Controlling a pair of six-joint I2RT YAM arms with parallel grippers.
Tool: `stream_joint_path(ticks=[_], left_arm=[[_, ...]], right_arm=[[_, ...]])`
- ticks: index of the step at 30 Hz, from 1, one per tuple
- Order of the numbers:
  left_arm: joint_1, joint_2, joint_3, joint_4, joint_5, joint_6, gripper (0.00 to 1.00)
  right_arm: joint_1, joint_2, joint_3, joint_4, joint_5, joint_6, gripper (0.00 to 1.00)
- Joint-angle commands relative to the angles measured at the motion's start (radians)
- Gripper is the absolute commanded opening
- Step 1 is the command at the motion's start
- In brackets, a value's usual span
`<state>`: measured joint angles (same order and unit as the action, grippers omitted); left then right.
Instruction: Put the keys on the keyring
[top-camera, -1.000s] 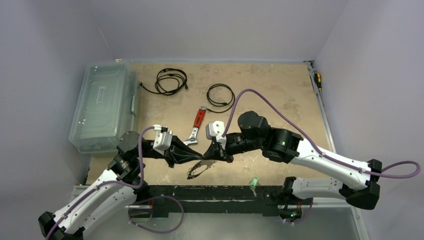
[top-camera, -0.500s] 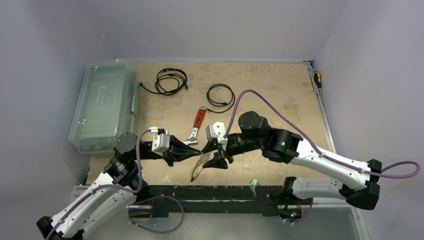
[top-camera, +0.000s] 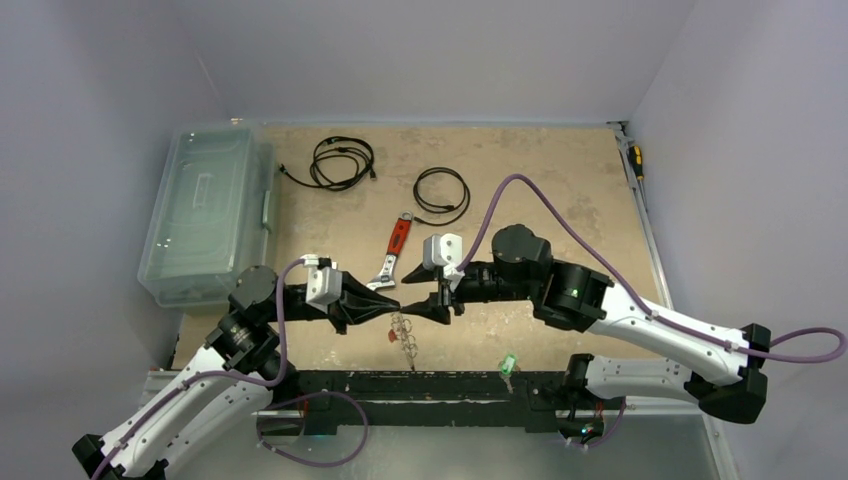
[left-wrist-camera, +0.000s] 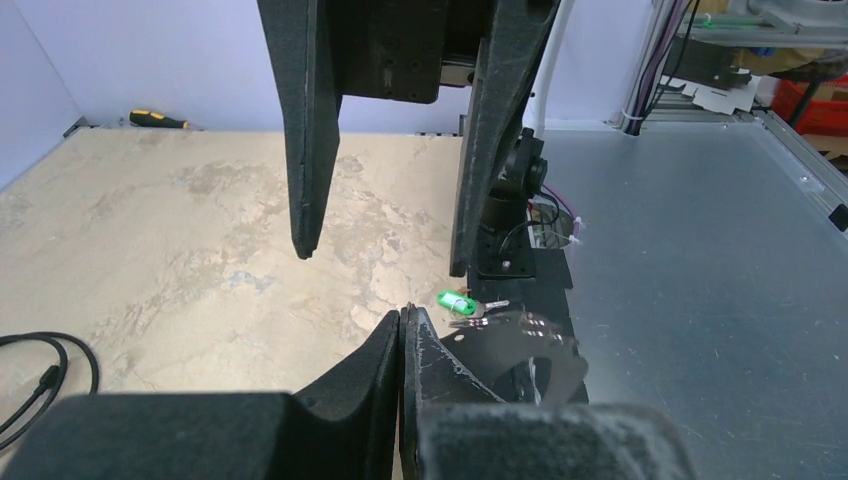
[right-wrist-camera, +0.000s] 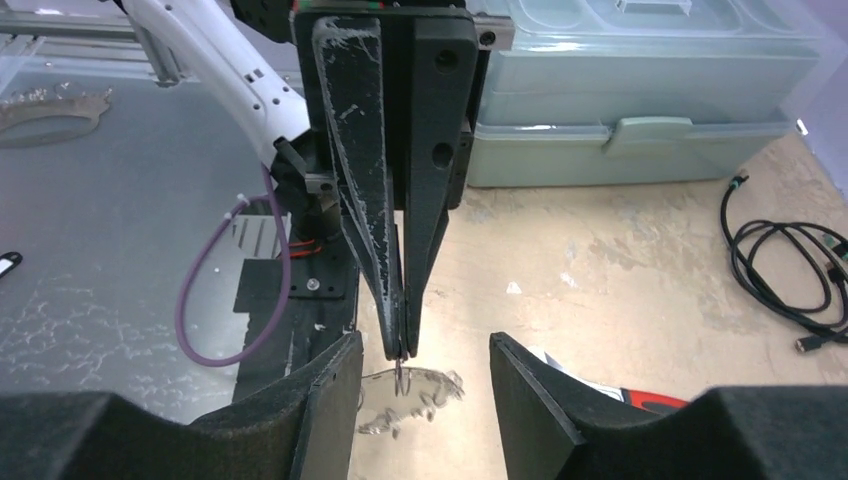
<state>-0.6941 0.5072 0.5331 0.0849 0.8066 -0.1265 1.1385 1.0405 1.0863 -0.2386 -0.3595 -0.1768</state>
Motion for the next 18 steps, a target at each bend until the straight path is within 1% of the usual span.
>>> stream_joint_path(ticks=[1,4,8,12,16,18], left_arm=[[-0.002,-0.012,0.024,0.029,-0.005,0.018,0.0],[-0.004,-0.012,0.024,0.027,-0.006,0.018,0.0],[-0.004,-0.012,0.024,0.027,-0.005,0.019,0.0],[-0.004,-0.01,0.026,0.018,-0.012,0.025,0.0],[-0.004,-0.009,0.025,0.012,-0.025,0.028,0.0],[-0.004,-0.002,0.029,-0.001,-0.046,0.033,0.0]], right_arm=[[0.0,-0.016,-0.015,0.018,0.054,-0.012,0.54],[0.0,-0.026,-0.032,0.01,0.047,-0.019,0.54],[0.0,-0.017,-0.043,0.0,0.021,-0.027,0.5],[0.0,0.0,-0.049,0.005,0.051,-0.03,0.47],[0.0,0.011,-0.062,0.021,0.056,-0.029,0.46],[0.0,0.017,-0.068,0.033,0.088,-0.022,0.46]])
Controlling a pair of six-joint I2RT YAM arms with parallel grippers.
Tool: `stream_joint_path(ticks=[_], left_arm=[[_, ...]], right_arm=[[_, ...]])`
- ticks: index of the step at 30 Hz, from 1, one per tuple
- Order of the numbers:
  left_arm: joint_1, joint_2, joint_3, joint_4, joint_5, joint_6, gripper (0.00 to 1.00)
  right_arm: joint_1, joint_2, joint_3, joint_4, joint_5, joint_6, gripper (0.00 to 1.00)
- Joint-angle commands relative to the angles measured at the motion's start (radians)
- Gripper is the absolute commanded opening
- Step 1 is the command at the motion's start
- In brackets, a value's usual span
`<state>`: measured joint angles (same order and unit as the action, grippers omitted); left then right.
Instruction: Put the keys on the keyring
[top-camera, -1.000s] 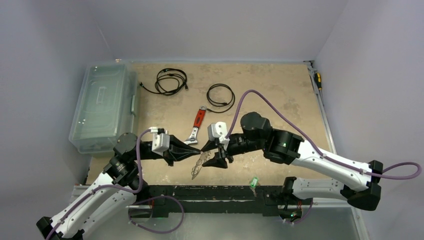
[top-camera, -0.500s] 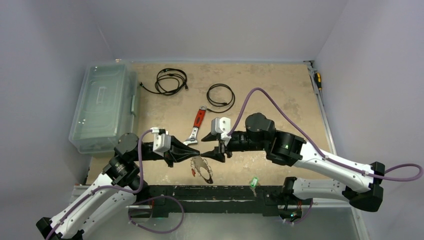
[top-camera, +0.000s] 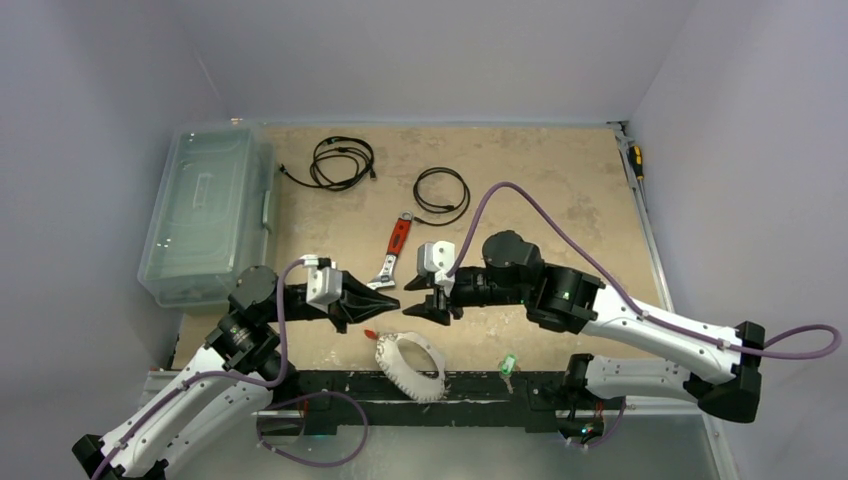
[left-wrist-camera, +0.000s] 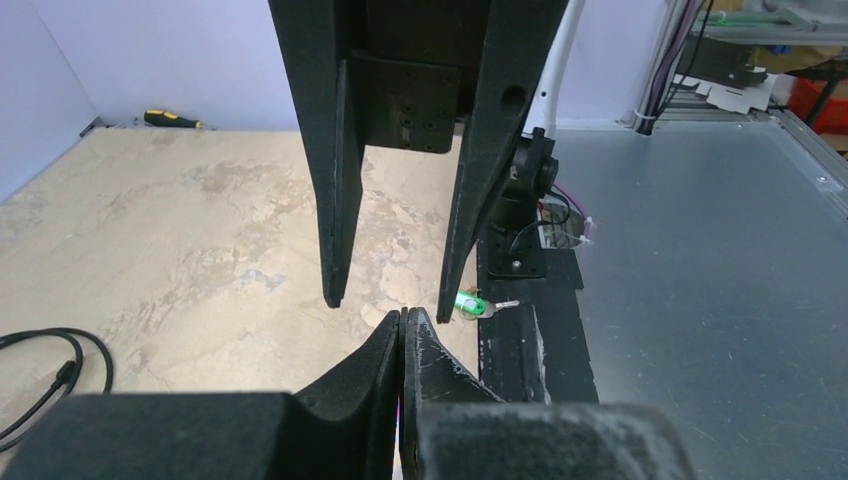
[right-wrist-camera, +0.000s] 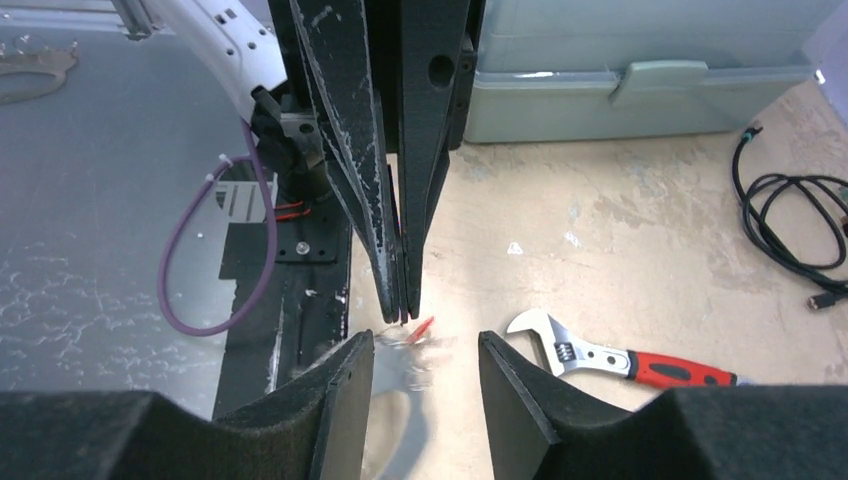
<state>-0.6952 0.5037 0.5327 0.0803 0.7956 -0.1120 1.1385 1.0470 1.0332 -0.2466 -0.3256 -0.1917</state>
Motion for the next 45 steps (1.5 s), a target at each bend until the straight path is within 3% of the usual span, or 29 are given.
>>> stream_joint_path(ticks=[1,4,8,10,12,17,20,23,29,37,41,45], left_arm=[[-0.002,0.01,0.034,-0.01,-0.063,0.022,0.0],[-0.001,0.049,0.058,-0.074,-0.219,0.027,0.0],[0.003,0.089,0.082,-0.144,-0.308,0.01,0.42],[0.009,0.093,0.082,-0.154,-0.366,0.001,0.75],[0.018,0.096,0.087,-0.172,-0.461,-0.013,0.87],[0.063,0.093,0.105,-0.223,-0.703,-0.025,0.89],[0.086,0.093,0.118,-0.251,-0.801,-0.033,0.89],[0.094,0.093,0.136,-0.279,-0.864,-0.037,0.89],[0.094,0.08,0.139,-0.294,-0.894,-0.034,0.89],[0.094,0.068,0.138,-0.298,-0.89,-0.025,0.89],[0.094,0.07,0.136,-0.299,-0.883,-0.022,0.88],[0.094,0.074,0.138,-0.297,-0.878,-0.022,0.88]], right_arm=[[0.0,0.011,-0.019,0.052,0.082,0.004,0.48],[0.0,0.01,-0.045,0.096,0.175,0.067,0.54],[0.0,0.019,-0.092,0.111,0.3,0.228,0.65],[0.0,0.039,-0.111,0.104,0.32,0.296,0.67],[0.003,0.072,-0.134,0.083,0.298,0.363,0.69],[0.036,0.143,-0.265,0.141,0.273,0.575,0.74],[0.091,0.163,-0.333,0.216,0.311,0.631,0.79],[0.127,0.192,-0.368,0.299,0.355,0.67,0.78],[0.138,0.308,-0.363,0.429,0.361,0.753,0.68],[0.144,0.434,-0.341,0.449,0.309,0.776,0.56],[0.183,0.434,-0.336,0.415,0.276,0.748,0.63],[0.273,0.451,-0.282,0.273,0.376,0.708,0.72]])
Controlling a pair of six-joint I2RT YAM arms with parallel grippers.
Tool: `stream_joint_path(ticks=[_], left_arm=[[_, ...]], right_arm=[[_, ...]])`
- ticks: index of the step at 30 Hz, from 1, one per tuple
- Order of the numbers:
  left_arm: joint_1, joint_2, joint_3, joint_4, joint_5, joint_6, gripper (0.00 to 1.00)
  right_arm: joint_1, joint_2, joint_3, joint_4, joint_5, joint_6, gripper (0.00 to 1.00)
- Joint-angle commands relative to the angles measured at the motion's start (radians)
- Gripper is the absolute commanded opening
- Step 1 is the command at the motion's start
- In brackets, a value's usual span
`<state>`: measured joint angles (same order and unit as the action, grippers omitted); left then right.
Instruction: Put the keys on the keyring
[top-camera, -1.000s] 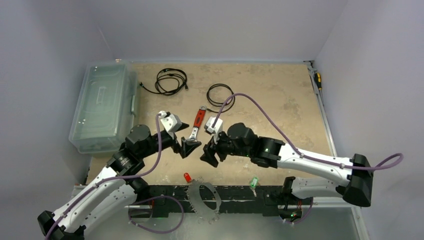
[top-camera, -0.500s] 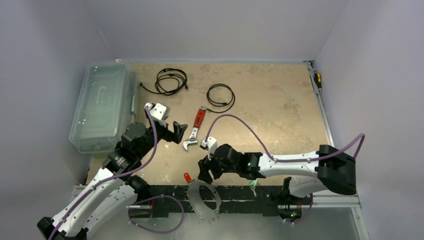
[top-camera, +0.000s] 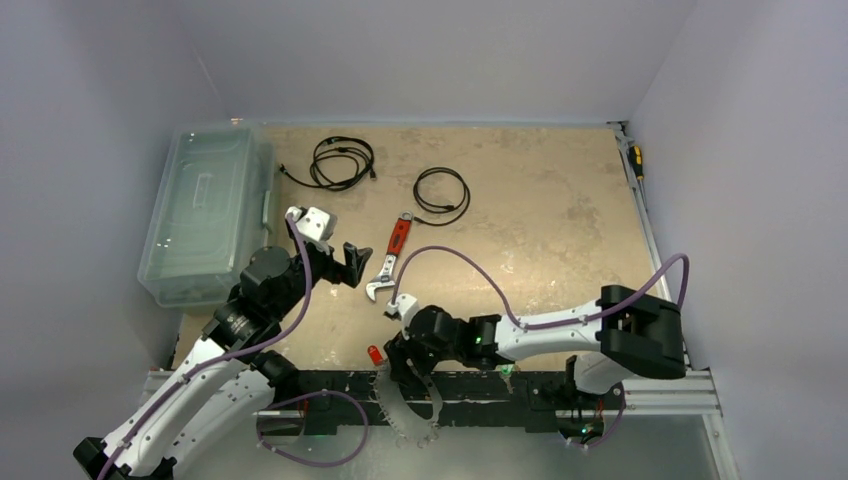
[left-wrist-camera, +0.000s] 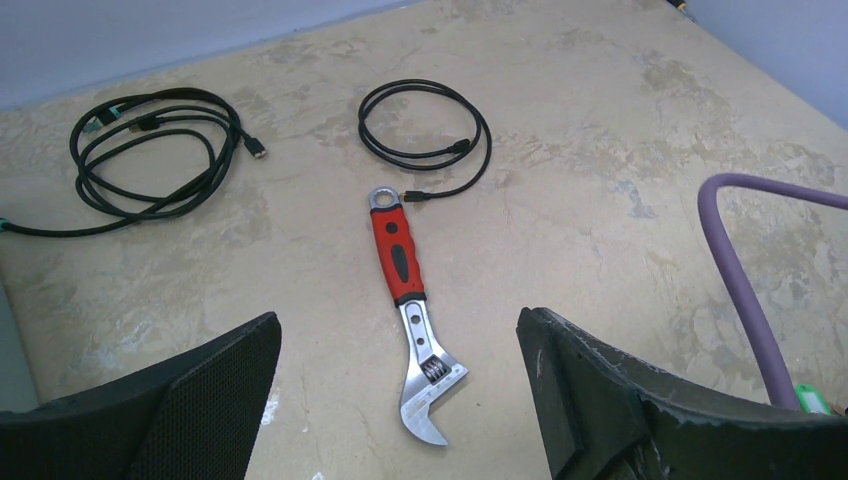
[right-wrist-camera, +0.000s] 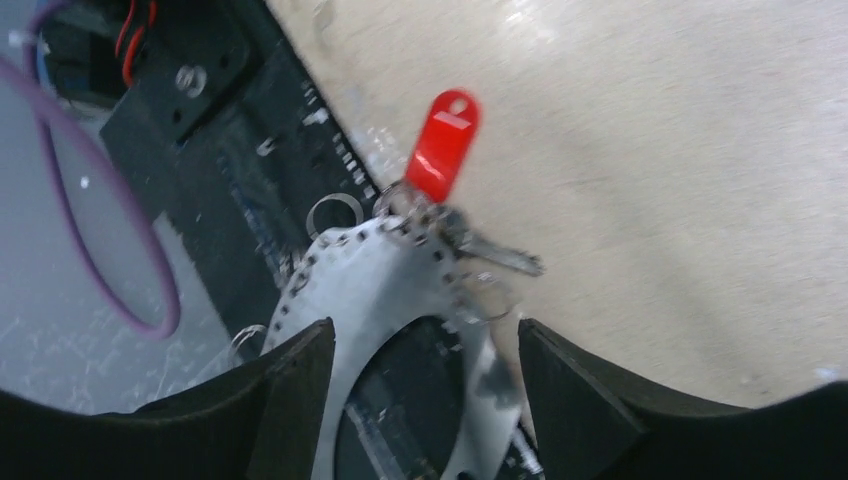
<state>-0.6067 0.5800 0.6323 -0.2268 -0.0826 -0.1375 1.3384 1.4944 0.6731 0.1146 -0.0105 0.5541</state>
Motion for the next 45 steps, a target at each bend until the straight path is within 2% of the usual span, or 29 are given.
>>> stream_joint_path(ticks=[1,10,15,20,26,29,34,45], left_arm=[[0.005,-0.002,0.039,0.01,0.0,0.004,0.88],[0.005,-0.005,0.04,0.006,-0.003,0.005,0.88],[0.005,-0.002,0.041,0.006,0.0,0.01,0.88],[0.005,-0.002,0.041,0.003,0.001,0.015,0.88],[0.005,-0.002,0.04,0.002,0.0,0.017,0.88],[0.005,-0.003,0.04,-0.001,0.0,0.018,0.88],[0.005,-0.003,0.04,0.0,-0.001,0.023,0.88],[0.005,0.004,0.041,0.001,0.006,0.026,0.88]], right_arm=[[0.091,0.012,0.09,-0.119,0.087,-0.042,0.73],[0.14,0.015,0.096,-0.247,0.265,-0.01,0.73],[0.149,0.031,0.094,-0.273,0.267,0.001,0.73],[0.163,0.109,0.124,-0.286,0.284,0.002,0.73],[0.163,0.207,0.179,-0.356,0.397,0.059,0.73],[0.16,0.243,0.213,-0.386,0.503,0.072,0.72],[0.131,0.266,0.241,-0.419,0.59,0.078,0.68],[-0.083,0.148,0.124,-0.289,0.559,0.007,0.66]])
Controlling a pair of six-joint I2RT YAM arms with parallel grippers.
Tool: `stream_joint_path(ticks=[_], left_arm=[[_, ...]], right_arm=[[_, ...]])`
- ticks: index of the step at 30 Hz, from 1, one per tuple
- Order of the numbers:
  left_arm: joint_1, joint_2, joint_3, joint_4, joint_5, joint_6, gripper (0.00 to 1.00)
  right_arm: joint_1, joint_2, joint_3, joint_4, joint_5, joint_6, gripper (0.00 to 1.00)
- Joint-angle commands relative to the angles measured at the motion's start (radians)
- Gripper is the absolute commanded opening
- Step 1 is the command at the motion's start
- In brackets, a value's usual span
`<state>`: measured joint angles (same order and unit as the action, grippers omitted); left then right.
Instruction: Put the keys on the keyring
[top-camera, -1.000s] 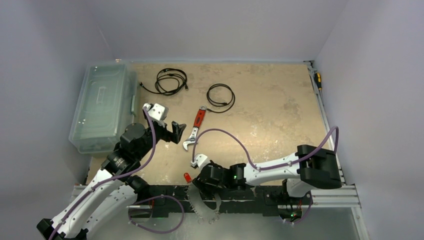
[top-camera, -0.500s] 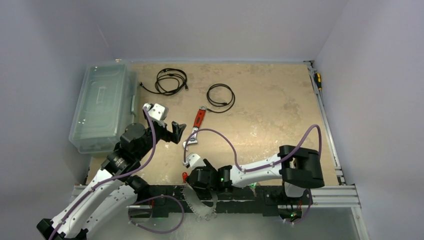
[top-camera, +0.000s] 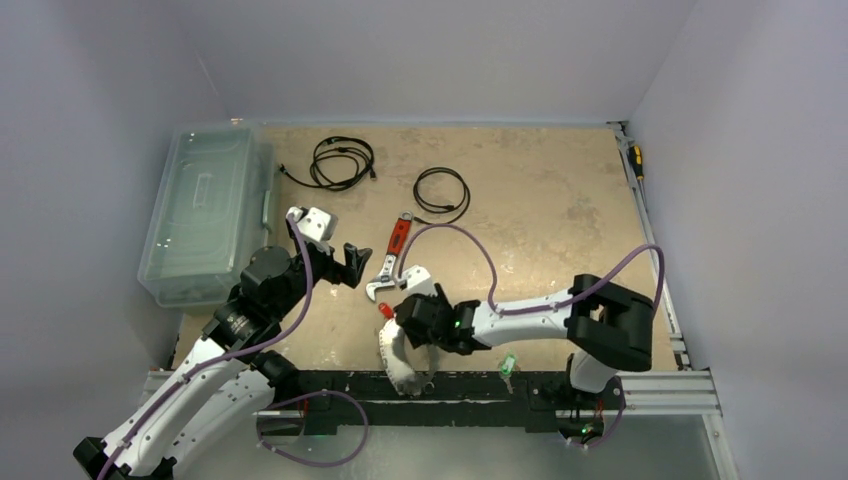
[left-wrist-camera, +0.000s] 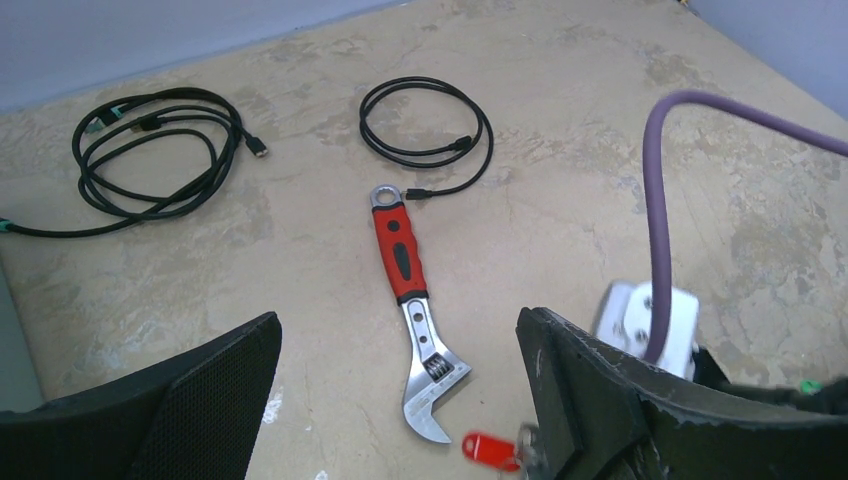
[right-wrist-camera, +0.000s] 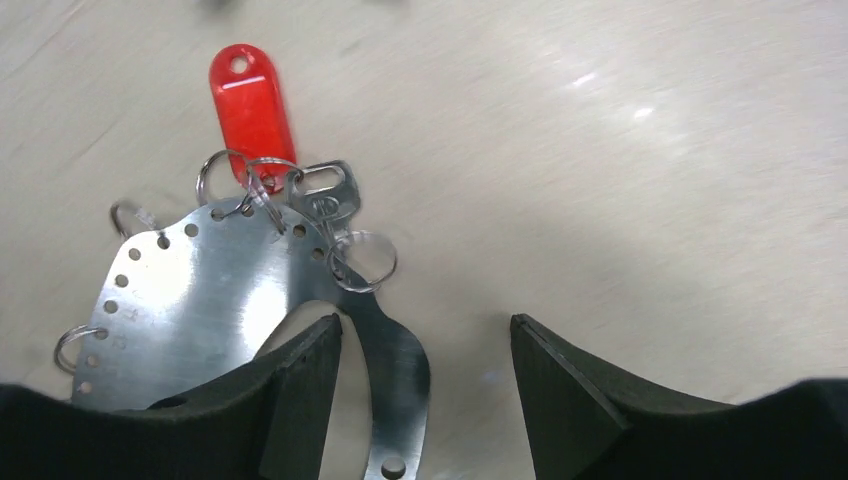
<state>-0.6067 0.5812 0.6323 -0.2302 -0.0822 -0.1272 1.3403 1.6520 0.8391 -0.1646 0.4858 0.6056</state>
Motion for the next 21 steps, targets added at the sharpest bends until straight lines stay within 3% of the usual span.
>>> stream_joint_path(ticks=[1,14,21], left_arm=[[0.006,0.002,0.041,0.003,0.004,0.016,0.88],[0.005,0.007,0.038,0.009,-0.003,0.004,0.88],[0.005,0.016,0.046,-0.002,-0.066,-0.024,0.89]], right_arm=[[-0.098,-0.008,-0.044,0.006,0.056,-0.054,0.66],[-0.337,0.019,0.043,0.161,0.032,-0.24,0.65],[-0.348,-0.095,0.051,0.106,-0.027,-0.239,0.65]])
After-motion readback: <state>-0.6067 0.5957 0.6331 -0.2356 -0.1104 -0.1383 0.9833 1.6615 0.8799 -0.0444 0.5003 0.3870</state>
